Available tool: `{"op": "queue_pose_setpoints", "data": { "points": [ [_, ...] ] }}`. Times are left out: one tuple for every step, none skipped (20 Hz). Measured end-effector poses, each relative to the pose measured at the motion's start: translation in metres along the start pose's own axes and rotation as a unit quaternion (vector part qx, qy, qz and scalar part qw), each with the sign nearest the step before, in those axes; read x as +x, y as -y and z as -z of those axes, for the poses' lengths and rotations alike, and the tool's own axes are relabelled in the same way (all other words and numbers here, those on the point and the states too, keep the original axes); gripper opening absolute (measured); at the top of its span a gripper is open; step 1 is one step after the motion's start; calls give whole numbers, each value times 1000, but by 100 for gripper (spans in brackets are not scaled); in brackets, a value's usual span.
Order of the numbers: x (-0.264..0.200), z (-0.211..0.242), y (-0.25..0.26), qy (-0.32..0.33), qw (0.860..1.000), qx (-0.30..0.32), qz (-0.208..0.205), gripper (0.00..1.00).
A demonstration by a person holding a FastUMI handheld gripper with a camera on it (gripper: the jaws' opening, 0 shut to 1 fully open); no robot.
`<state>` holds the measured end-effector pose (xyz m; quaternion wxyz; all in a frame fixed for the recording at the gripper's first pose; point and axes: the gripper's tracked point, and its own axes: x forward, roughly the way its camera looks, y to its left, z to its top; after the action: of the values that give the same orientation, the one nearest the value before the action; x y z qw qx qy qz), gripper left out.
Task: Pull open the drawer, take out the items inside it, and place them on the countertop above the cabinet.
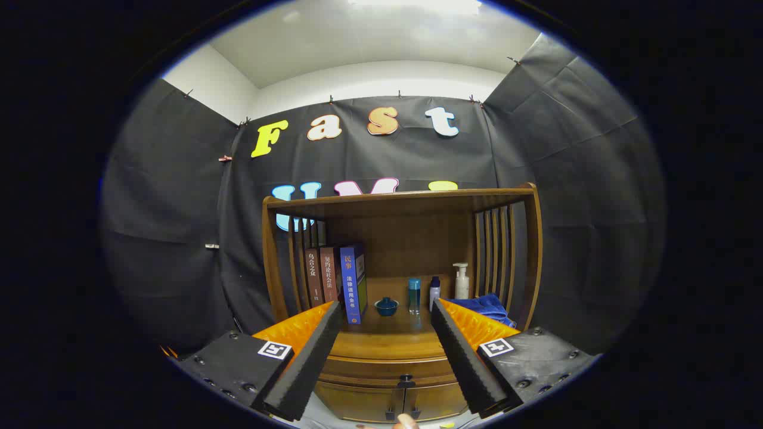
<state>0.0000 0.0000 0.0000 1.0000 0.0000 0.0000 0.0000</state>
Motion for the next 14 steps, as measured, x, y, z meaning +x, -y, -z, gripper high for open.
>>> {"op": "queue_pose_setpoints", "data": {
  "points": [
    [0, 1, 3, -1, 1000, 0, 3, 99],
    [1, 2, 3, -3, 1000, -1, 4, 99],
    [1, 3, 3, -4, 1000, -1, 4, 98],
    [1, 3, 3, -6, 1000, 0, 4, 98],
    [2, 4, 3, -7, 1000, 0, 5, 99],
    [2, 3, 3, -8, 1000, 0, 6, 99],
    [3, 4, 4, -7, 1000, -1, 7, 99],
    [4, 2, 2, -6, 1000, -1, 6, 99],
    [4, 1, 0, -5, 1000, -4, 3, 99],
    [4, -1, -2, -3, 1000, -10, 3, 99],
    [5, -3, -2, -1, 1000, -16, 5, 99],
    [5, -3, -3, -2, 1000, -20, 4, 99],
    [4, -2, -6, -1, 1000, -21, 0, 99],
    [4, -4, -8, 2, 1000, -23, -3, 99]
  ]
}}
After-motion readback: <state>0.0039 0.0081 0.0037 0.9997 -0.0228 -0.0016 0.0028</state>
